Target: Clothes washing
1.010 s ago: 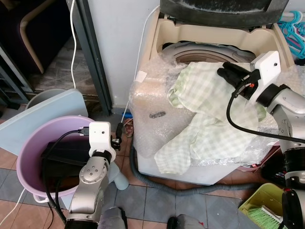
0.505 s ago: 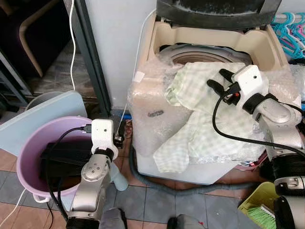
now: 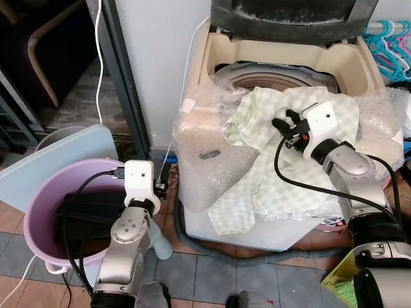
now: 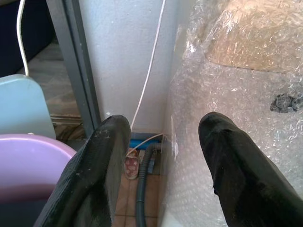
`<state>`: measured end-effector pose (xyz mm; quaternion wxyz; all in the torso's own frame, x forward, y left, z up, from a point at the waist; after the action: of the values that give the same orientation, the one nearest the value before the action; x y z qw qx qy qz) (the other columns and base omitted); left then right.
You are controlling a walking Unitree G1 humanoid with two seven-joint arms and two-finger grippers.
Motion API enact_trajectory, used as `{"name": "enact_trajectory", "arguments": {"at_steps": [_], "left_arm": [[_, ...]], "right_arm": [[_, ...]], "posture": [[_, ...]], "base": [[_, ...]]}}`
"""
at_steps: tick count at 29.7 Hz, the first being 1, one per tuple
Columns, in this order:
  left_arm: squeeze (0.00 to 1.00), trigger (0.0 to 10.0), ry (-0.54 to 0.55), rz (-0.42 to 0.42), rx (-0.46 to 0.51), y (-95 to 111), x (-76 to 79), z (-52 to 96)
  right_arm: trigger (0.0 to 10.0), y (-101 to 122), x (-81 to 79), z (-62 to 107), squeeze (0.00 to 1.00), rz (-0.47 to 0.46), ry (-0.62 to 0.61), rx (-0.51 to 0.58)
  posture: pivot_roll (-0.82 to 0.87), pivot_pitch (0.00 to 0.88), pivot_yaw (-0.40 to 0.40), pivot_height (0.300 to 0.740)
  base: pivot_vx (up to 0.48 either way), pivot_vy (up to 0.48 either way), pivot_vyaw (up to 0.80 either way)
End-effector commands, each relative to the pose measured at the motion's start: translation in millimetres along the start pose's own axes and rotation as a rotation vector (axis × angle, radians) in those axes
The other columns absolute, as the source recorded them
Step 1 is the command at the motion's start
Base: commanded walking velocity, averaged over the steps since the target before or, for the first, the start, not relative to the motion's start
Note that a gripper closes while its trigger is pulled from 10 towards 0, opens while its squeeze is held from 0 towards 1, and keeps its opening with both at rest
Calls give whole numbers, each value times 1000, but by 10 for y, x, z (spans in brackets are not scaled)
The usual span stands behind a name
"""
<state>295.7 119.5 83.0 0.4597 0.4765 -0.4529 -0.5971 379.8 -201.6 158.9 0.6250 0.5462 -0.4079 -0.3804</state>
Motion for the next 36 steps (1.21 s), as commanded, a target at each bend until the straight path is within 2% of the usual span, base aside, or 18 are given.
{"name": "enact_trajectory", "arguments": {"at_steps": [1, 3, 7, 9, 14, 17, 18, 19, 21, 22, 23, 24, 29, 30, 32, 33, 35, 36], "left_arm": [[0, 10000, 4, -7, -9, -25, 3, 15], [0, 10000, 5, -5, -9, -27, 10, 21], [0, 10000, 9, -1, -12, -29, 16, 32], [0, 10000, 15, 2, -17, -42, 11, 49], [0, 10000, 24, 2, -23, -59, -8, 75], [0, 10000, 31, 2, -28, -67, -18, 98], [0, 10000, 32, 2, -28, -69, -19, 103], [0, 10000, 34, 2, -30, -72, -19, 112], [0, 10000, 34, 2, -30, -74, -19, 115], [0, 10000, 36, 2, -31, -75, -24, 120], [0, 10000, 36, 2, -31, -75, -24, 120], [0, 10000, 38, 0, -31, -75, -33, 119], [0, 10000, 45, -11, -23, -53, -60, 111], [0, 10000, 45, -11, -23, -53, -60, 111], [0, 10000, 68, -17, -11, -25, -92, 109], [0, 10000, 78, -14, -10, -17, -106, 112], [0, 10000, 88, -11, -10, -16, -116, 122], [0, 10000, 91, -10, -10, -17, -117, 128]], "right_arm": [[0, -181, 175, 62, 0, -51, -90, -83], [0, -77, 292, 13, 0, -67, -136, -70], [0, 93, 391, -61, 0, -71, -167, -46], [0, 286, 473, -143, 0, -66, -183, -29], [0, 491, 549, -211, 0, -66, -197, -9], [0, 733, 590, -272, 0, -80, -201, 39], [0, 807, 593, -285, 0, -72, -201, 61], [0, 1048, 593, -307, 0, -67, -191, 151], [0, 1140, 590, -311, 0, -65, -185, 186], [0, 1424, 562, -318, 0, -42, -171, 288], [0, 1424, 562, -318, 0, -42, -171, 288], [0, 1722, 539, -310, 0, 17, -179, 379], [0, 2210, 452, -317, 0, 117, -222, 500], [0, 2210, 452, -317, 0, 117, -222, 500], [0, 2372, 315, -380, 0, 192, -224, 514], [10000, 2343, 222, -458, 0, 233, -213, 475], [10000, 2287, 175, -510, 0, 229, -197, 444], [10000, 2170, 139, -568, 1000, 234, -180, 383]], "posture": [[-52, 52, 0, 740], [-50, 55, -4, 740], [-47, 62, -10, 740], [-41, 72, -18, 740], [-35, 81, -24, 740], [-31, 88, -27, 740], [-30, 89, -28, 740], [-28, 92, -29, 740], [-28, 92, -29, 740], [-24, 95, -28, 740], [-24, 95, -28, 740], [-23, 97, -27, 740], [-7, 99, -33, 740], [-7, 99, -33, 740], [17, 98, -48, 740], [22, 98, -53, 740], [26, 98, -56, 740], [27, 97, -57, 740]], "base": [[0, 0, 0], [0, 0, 0], [0, 0, 0], [0, 0, 0], [0, 0, 0], [0, 0, 0], [0, 0, 0], [0, 0, 0], [0, 0, 0], [0, 0, 0], [0, 0, 0], [0, 0, 0], [0, 0, 0], [0, 0, 0], [0, 0, 0], [0, 0, 0], [0, 0, 0], [0, 0, 0]]}}
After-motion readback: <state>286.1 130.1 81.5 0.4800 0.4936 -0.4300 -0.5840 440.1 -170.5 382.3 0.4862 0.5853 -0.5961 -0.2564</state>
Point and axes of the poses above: a point about 5 cm out from each wrist's last joint towards the gripper, its own z axis pointing back from the gripper into the wrist, its own y axis along the axis of the wrist's last joint, x = y × z, the point moved 3 cm from there along -z, pointing out of the wrist towards the gripper, and after that the axes turned 11 degrees about -z, right-handed, at the moved point
